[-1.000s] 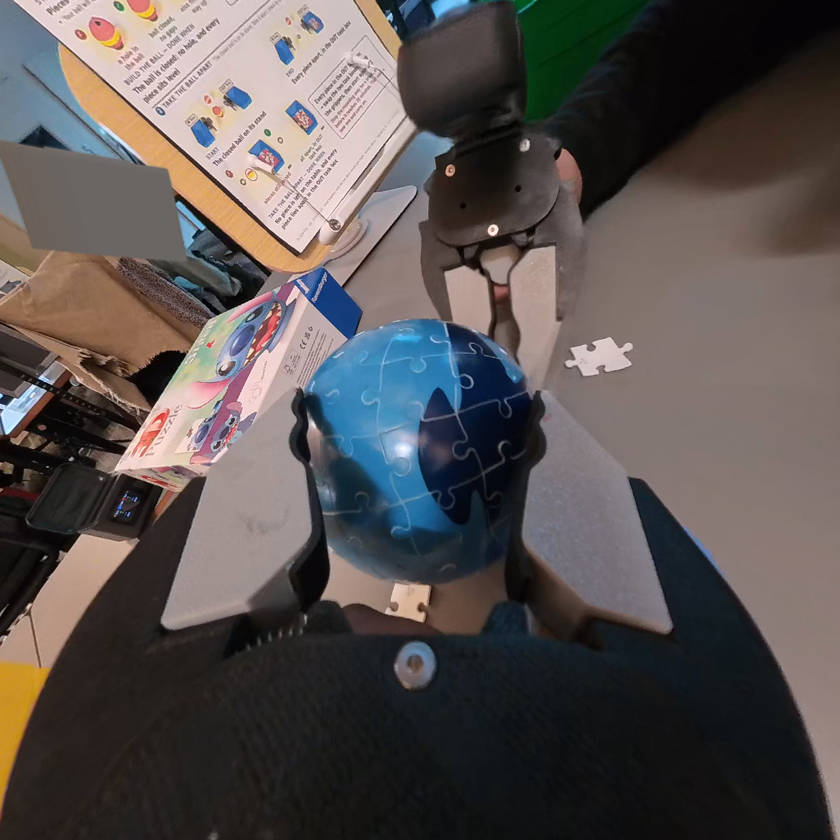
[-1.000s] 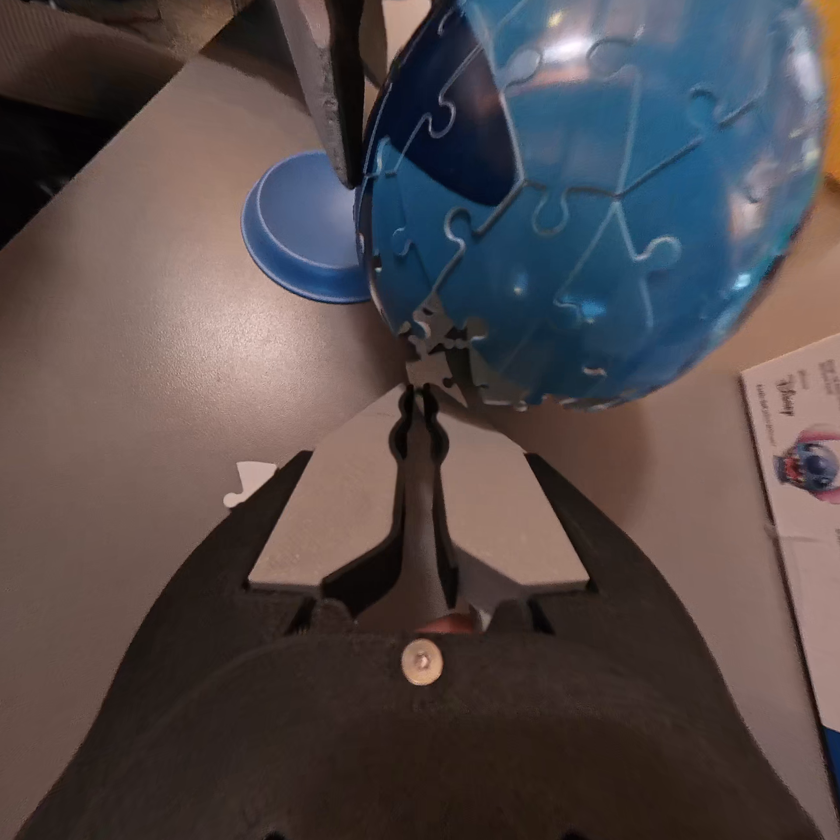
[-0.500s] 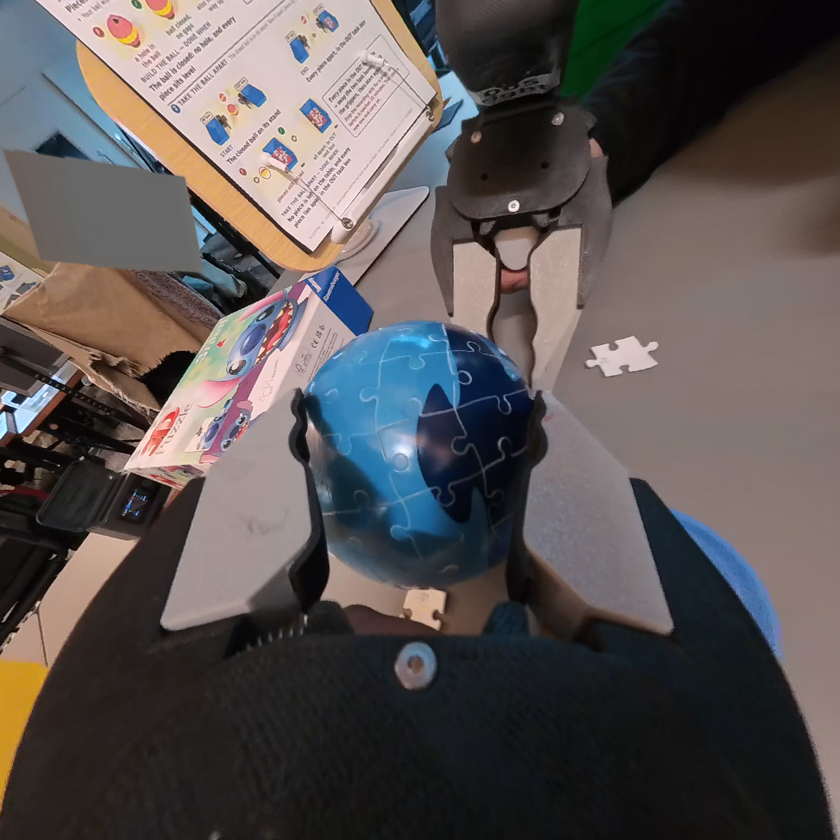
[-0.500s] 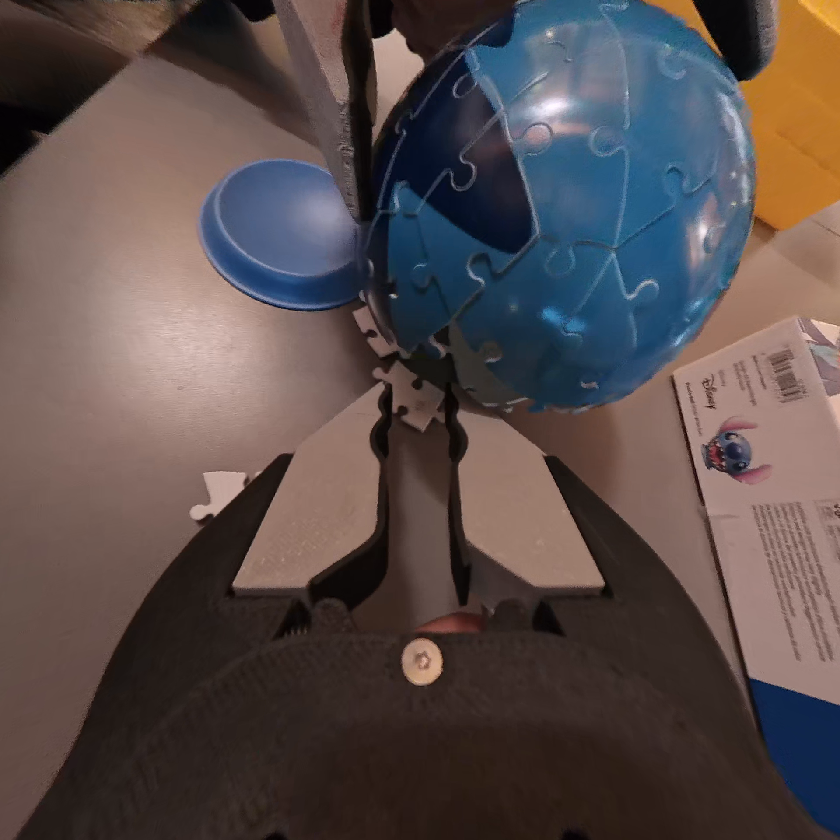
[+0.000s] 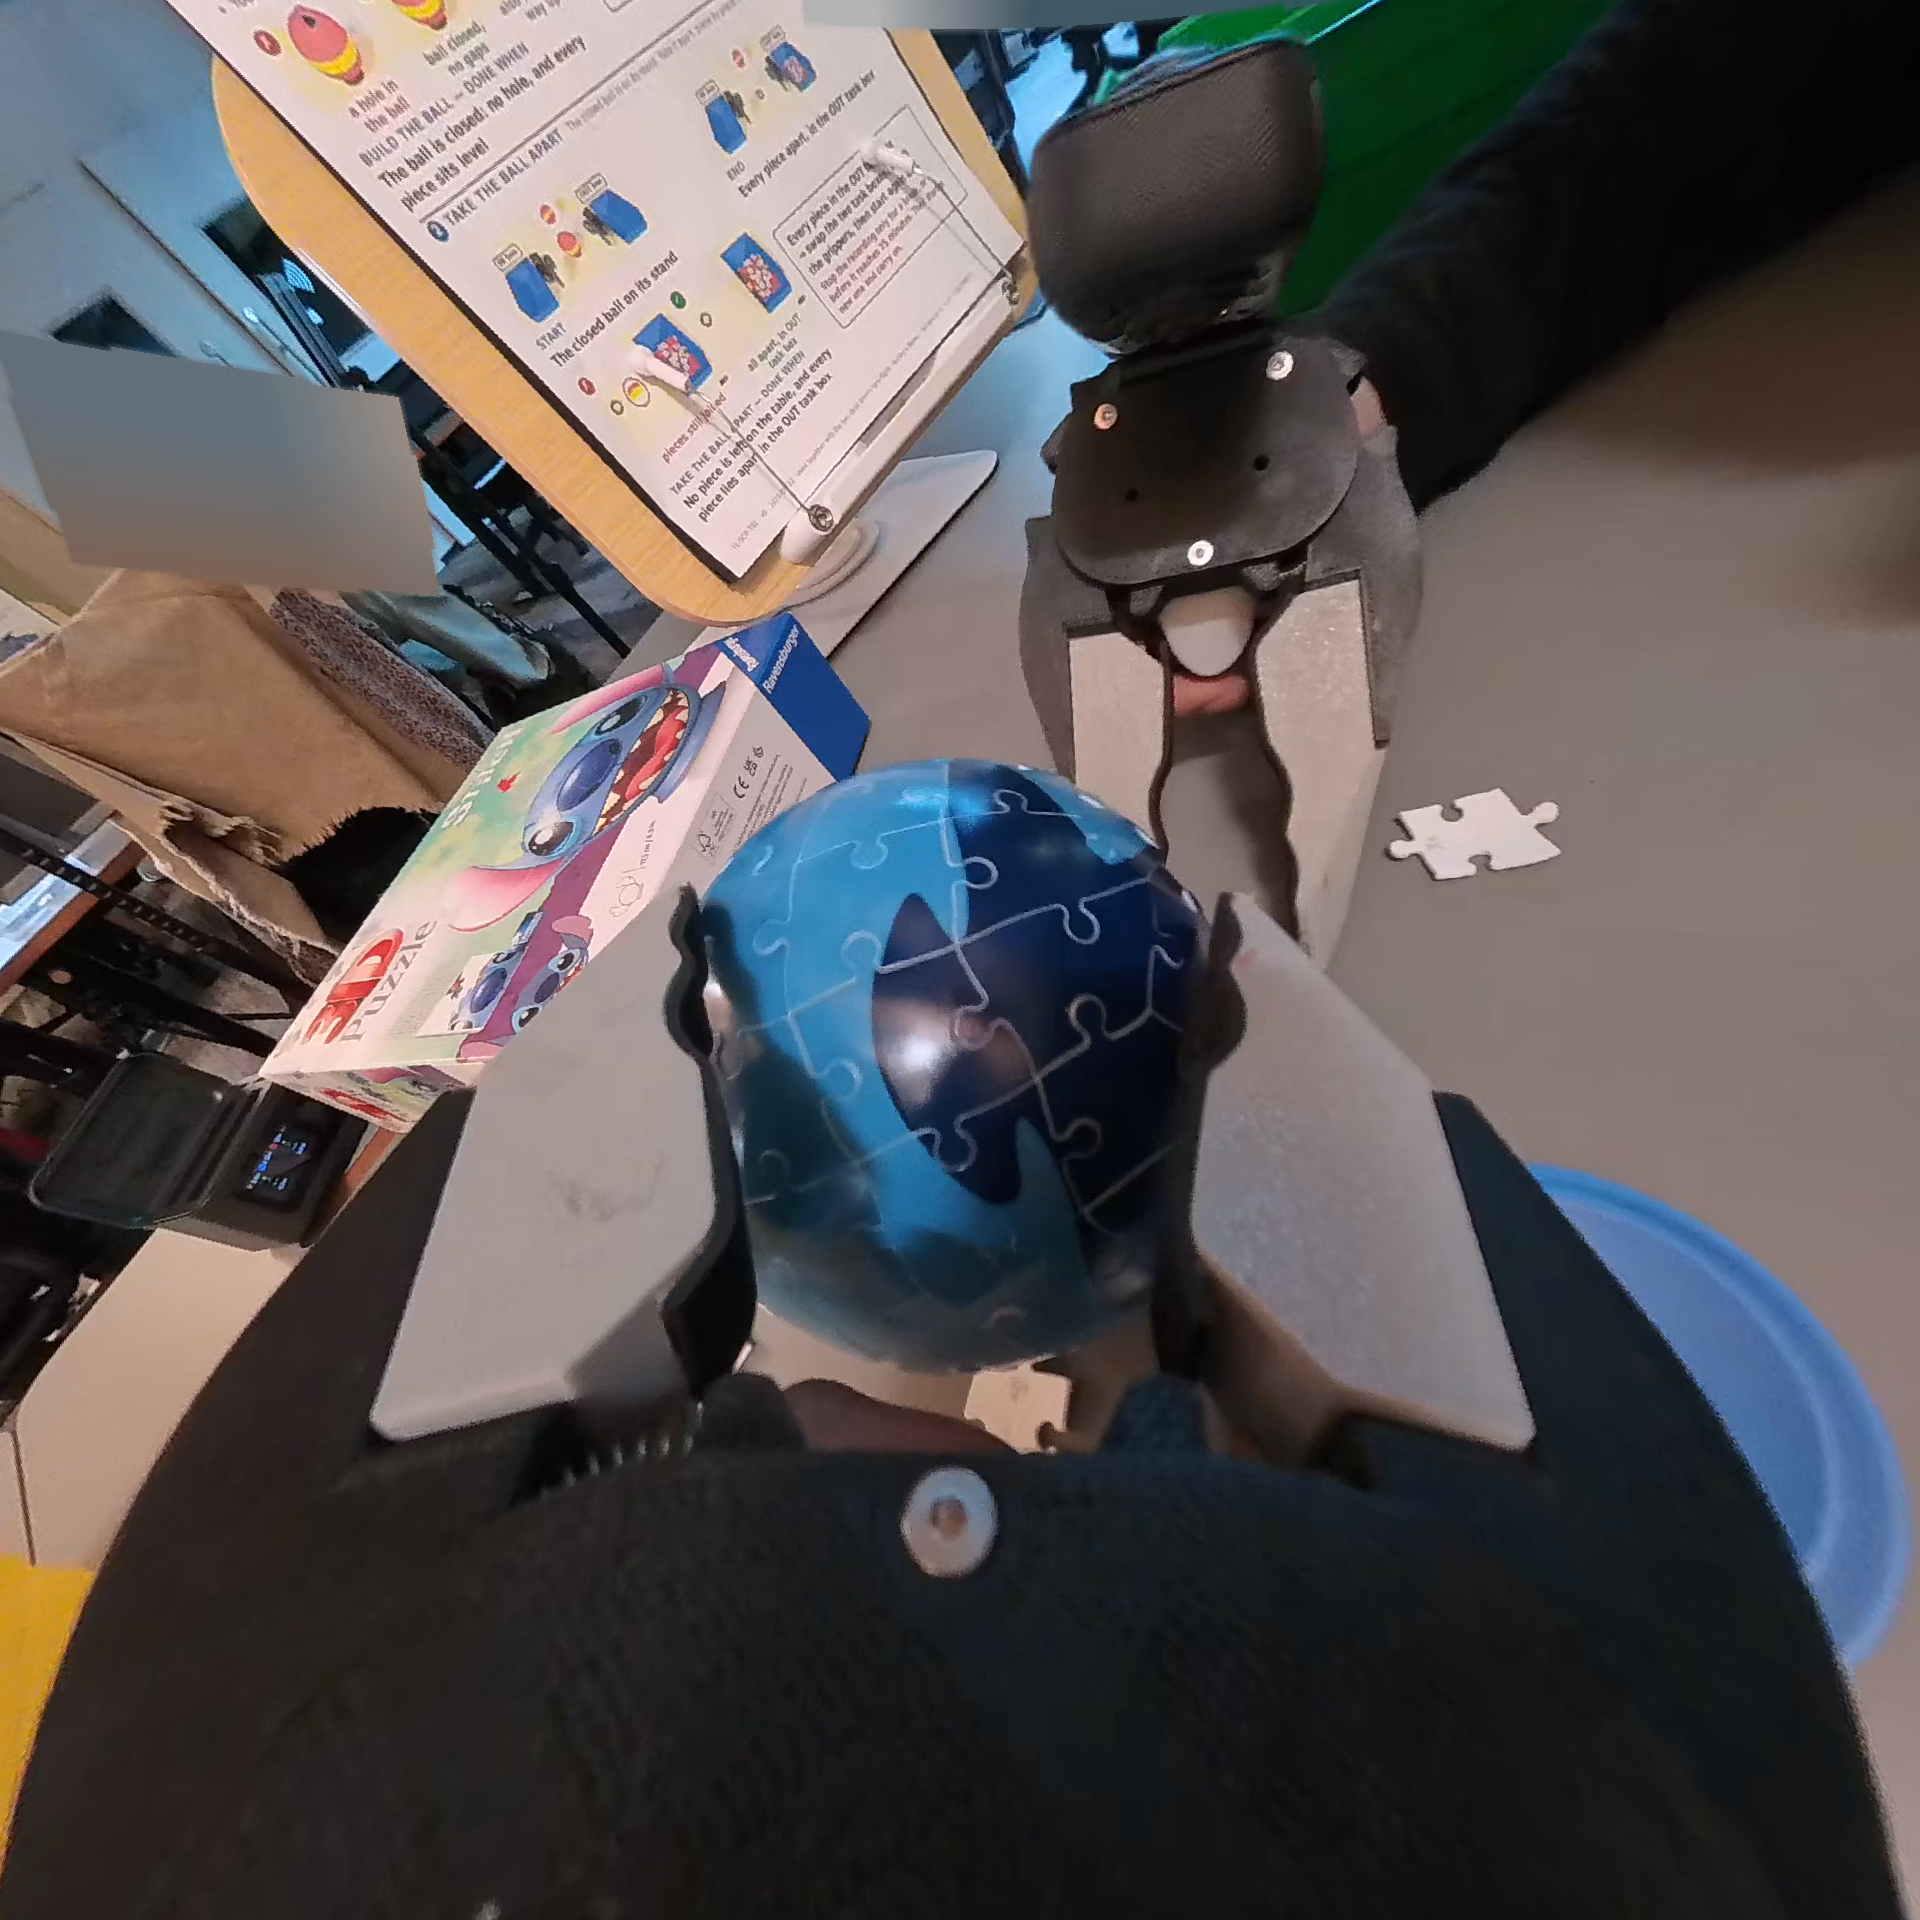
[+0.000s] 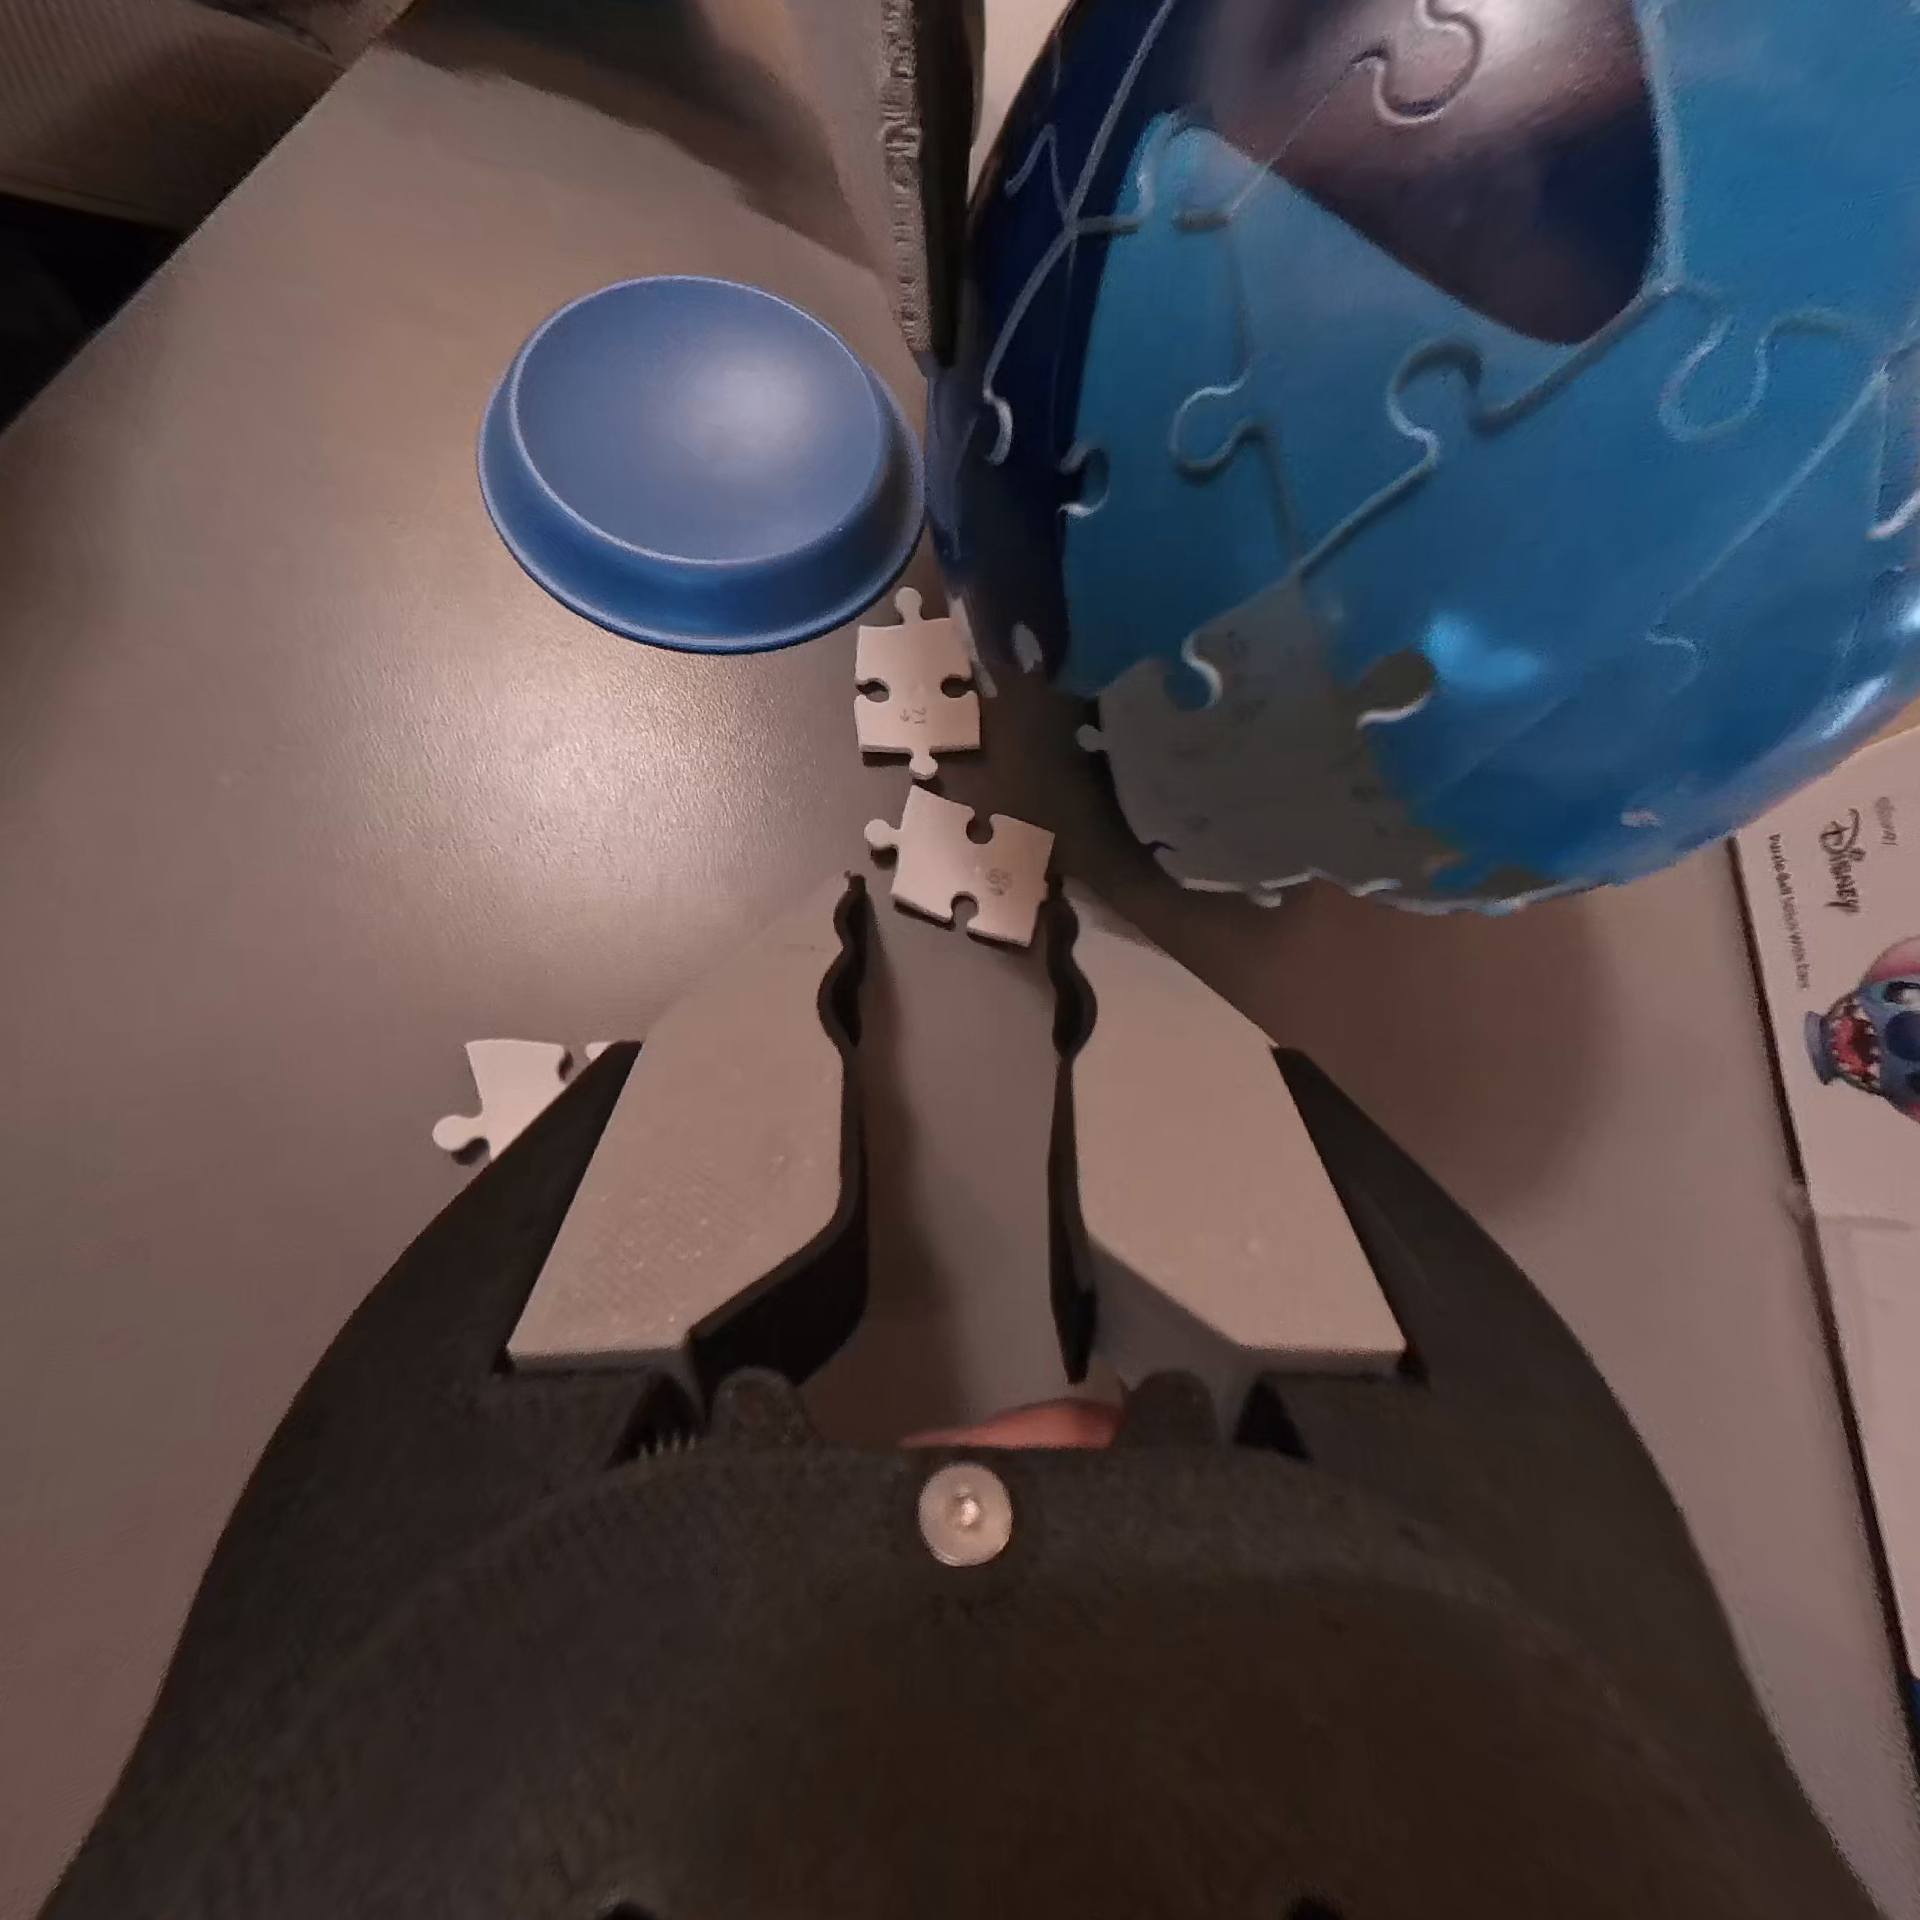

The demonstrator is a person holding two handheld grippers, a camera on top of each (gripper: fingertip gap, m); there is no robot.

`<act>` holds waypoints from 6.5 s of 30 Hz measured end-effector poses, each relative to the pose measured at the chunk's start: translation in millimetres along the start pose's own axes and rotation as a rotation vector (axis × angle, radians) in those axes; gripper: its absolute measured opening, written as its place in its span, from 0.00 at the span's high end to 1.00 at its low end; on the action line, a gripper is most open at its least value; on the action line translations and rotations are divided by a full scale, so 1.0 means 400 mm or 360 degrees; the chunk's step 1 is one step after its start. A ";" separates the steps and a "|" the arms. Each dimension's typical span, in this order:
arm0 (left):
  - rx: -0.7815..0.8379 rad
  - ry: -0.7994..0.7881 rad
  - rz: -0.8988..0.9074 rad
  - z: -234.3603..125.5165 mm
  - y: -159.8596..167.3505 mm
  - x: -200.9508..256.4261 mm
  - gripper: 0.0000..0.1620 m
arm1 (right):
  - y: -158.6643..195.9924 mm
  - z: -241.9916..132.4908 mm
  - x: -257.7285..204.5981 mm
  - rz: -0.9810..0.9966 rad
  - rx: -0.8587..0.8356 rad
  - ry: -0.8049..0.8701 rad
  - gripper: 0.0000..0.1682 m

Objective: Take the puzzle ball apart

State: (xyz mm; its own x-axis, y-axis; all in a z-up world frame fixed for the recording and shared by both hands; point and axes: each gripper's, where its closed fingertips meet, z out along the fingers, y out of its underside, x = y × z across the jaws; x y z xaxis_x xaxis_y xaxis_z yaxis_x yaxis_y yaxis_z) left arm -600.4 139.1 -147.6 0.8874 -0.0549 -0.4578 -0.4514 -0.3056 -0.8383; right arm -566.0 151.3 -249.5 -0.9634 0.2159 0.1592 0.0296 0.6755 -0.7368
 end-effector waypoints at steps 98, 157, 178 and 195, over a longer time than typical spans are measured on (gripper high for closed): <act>0.0112 -0.0374 0.0103 -0.040 -0.019 0.027 0.52 | -0.050 0.021 0.025 -0.0097 0.0005 0.0365 0.84; 0.0074 -0.0146 0.0202 -0.066 -0.004 0.027 0.52 | -0.061 0.050 0.032 -0.1216 -0.0508 0.0868 1.00; -0.0044 -0.0031 0.0343 -0.049 -0.013 0.047 0.53 | -0.039 0.084 0.035 -0.1145 -0.0689 0.0906 1.00; -0.0052 -0.0017 0.0353 -0.048 -0.010 0.044 0.53 | -0.049 0.080 0.031 -0.1135 -0.0672 0.0946 0.98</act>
State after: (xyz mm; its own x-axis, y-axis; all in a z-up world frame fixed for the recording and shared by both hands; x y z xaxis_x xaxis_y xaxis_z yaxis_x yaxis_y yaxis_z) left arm -581.2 120.9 -146.7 0.7657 -0.1142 -0.6330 -0.6318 -0.3180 -0.7069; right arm -587.2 118.3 -254.3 -0.5084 -0.0963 0.8557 -0.2970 0.9524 -0.0692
